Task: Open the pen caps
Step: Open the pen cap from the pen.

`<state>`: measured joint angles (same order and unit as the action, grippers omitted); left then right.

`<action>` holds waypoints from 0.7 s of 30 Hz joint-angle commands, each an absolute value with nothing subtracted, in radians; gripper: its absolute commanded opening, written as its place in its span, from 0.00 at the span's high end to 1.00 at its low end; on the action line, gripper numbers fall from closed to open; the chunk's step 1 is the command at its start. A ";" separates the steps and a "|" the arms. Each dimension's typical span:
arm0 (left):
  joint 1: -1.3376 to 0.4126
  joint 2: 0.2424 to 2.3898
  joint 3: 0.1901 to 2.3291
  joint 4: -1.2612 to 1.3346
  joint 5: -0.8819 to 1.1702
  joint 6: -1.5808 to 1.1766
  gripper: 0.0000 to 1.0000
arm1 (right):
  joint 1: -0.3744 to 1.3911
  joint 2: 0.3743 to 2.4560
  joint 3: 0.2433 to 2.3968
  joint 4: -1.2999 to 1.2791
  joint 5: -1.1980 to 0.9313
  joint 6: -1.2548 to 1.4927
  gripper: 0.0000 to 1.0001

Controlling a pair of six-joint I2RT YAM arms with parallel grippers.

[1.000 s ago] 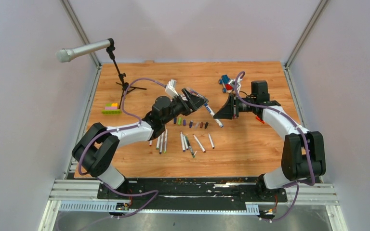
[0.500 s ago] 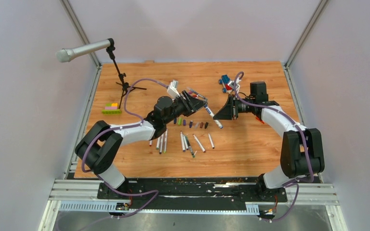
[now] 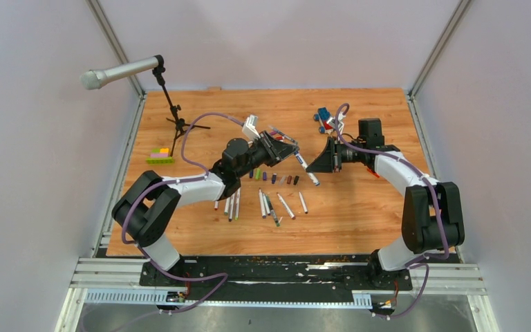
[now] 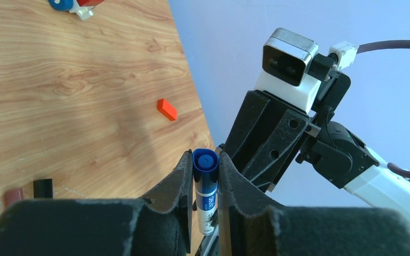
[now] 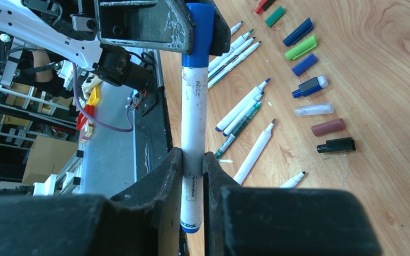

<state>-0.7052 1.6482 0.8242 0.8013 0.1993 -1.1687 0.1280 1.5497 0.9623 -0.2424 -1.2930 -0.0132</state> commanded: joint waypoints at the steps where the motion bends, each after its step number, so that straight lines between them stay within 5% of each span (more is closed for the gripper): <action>1: -0.713 1.648 0.855 0.833 0.229 -1.133 1.00 | 0.136 1.560 0.972 -0.235 -1.339 -0.039 0.78; 5: -0.727 1.646 0.865 0.807 0.238 -1.094 1.00 | 0.142 1.560 0.973 -0.244 -1.335 -0.042 0.58; 12: -0.758 1.652 0.911 0.729 0.238 -1.026 1.00 | 0.163 1.574 0.989 -0.290 -1.315 -0.067 0.55; 15: -0.759 1.649 0.935 0.700 0.235 -1.002 1.00 | 0.175 1.587 1.004 -0.323 -1.304 -0.088 0.67; 17: -0.759 1.640 0.950 0.669 0.222 -0.977 1.00 | 0.183 1.603 1.024 -0.367 -1.301 -0.112 0.98; 21: -0.715 1.593 0.965 0.577 0.115 -0.910 1.00 | 0.202 1.626 1.062 -0.475 -1.299 -0.193 1.00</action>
